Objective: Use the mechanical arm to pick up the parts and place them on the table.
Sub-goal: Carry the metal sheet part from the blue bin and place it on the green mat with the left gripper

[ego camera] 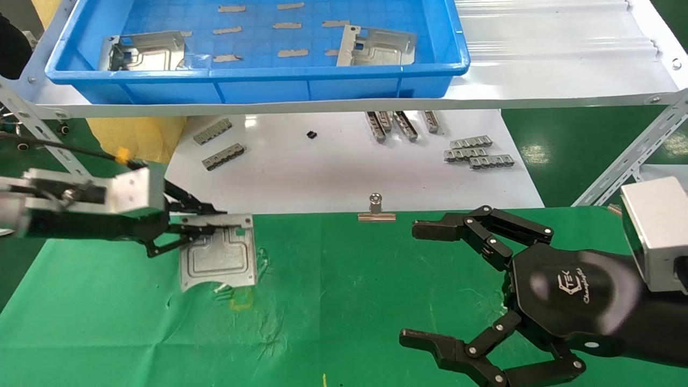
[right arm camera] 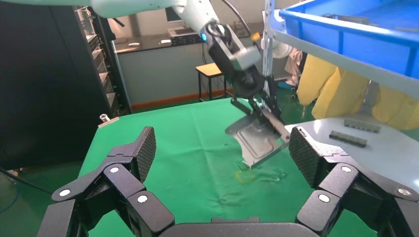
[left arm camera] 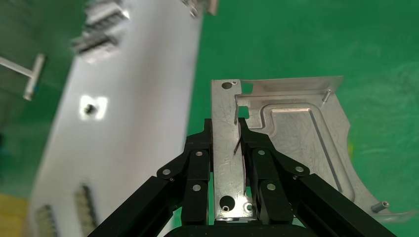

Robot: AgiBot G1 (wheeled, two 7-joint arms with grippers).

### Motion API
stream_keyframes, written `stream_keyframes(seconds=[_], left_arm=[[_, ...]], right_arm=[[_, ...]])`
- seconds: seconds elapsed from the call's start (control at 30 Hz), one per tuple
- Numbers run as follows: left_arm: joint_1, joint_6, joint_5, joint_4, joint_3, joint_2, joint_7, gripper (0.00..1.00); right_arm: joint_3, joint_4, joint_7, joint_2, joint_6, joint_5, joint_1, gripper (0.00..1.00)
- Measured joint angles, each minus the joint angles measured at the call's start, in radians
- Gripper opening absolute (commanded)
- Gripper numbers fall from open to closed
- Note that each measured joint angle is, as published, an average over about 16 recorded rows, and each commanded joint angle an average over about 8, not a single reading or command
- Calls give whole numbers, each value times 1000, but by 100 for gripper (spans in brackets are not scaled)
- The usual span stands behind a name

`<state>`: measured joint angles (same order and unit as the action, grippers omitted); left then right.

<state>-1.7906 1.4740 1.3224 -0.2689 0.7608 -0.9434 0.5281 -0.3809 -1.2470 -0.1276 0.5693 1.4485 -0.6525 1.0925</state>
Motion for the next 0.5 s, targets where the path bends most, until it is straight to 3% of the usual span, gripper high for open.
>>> stream_keyframes(seconds=[0.3, 0.5], left_arm=[[26, -7, 30, 135, 21, -74, 119, 2], [35, -15, 38, 177, 27, -97, 182, 77]], right_arm=[[0, 0, 0, 0, 0, 0, 0, 100], [0, 0, 0, 0, 0, 0, 0, 100]])
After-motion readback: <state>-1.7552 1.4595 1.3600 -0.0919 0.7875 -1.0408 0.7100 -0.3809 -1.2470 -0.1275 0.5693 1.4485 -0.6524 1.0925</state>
